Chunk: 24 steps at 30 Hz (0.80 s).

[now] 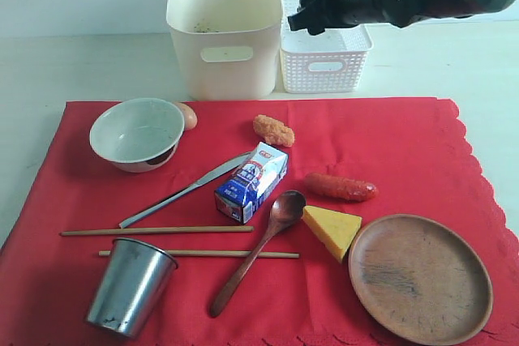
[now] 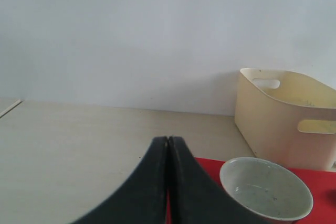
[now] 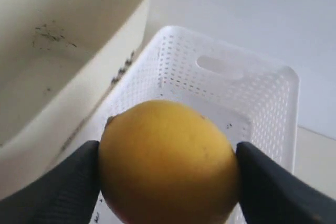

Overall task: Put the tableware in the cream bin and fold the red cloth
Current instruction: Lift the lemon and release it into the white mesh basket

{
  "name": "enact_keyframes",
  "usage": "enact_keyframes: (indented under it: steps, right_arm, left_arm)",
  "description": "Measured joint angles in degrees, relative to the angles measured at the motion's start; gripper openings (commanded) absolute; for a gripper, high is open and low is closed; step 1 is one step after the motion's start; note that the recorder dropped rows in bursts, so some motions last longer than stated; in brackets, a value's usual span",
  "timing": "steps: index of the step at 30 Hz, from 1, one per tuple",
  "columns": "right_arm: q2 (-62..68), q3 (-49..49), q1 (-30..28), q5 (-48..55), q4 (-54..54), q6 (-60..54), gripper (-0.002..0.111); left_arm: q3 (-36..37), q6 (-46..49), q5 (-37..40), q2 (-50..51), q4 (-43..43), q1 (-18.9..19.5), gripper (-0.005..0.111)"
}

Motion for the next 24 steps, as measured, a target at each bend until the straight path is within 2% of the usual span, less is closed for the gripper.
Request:
enact_keyframes:
  steps: [8,18,24]
  right_arm:
    - [3.9,-0.2,-1.1,-1.0,1.3,0.3,0.003]
    - [4.3,-0.2,-1.1,-3.3,3.6,0.3,0.038]
    - [4.3,-0.2,-1.1,-3.3,3.8,0.4,0.052]
  left_arm:
    - [0.0,0.0,0.0,0.0,0.0,0.0,0.002]
    - [0.0,0.0,0.0,0.0,0.0,0.0,0.002]
    - [0.0,0.0,0.0,0.0,0.0,0.0,0.002]
